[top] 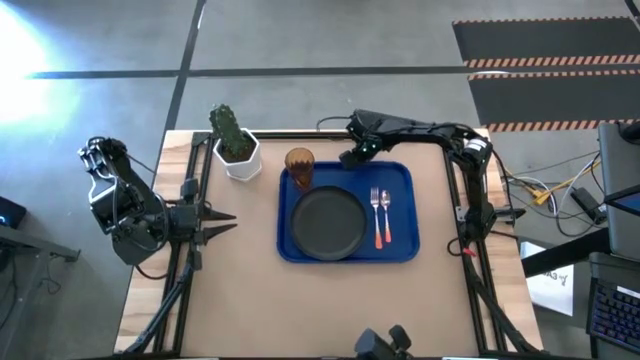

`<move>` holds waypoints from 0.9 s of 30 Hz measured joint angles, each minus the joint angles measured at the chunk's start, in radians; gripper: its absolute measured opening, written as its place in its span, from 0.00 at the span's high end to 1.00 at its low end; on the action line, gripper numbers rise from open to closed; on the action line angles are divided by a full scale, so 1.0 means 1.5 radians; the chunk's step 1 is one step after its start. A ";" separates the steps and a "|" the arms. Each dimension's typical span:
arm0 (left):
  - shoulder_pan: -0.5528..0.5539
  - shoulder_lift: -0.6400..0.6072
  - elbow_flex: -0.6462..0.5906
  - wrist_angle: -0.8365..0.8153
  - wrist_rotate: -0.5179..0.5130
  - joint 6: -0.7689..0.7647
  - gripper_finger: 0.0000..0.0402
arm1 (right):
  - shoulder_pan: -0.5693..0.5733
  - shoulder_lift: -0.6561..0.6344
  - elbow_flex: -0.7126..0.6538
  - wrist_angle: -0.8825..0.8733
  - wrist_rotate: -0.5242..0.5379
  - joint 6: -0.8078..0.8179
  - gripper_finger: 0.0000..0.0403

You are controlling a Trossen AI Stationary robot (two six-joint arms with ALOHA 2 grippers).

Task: Pick and place plate/cup/fork/spoon on tray
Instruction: Move the blue tray to the center of the table

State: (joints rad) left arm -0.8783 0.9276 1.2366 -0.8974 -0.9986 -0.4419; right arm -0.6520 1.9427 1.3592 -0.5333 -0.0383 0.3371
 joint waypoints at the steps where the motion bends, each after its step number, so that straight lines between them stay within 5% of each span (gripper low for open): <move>1: 0.000 0.000 0.000 0.000 0.000 0.000 0.87 | 0.005 0.000 -0.001 0.000 0.004 0.000 0.98; 27: 0.000 0.001 0.000 0.000 0.000 0.001 0.87 | 0.170 0.002 -0.019 0.034 0.056 0.074 0.98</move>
State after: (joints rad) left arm -0.8787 0.9283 1.2366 -0.8978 -0.9987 -0.4412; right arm -0.3966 1.9450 1.3300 -0.4820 0.0450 0.4475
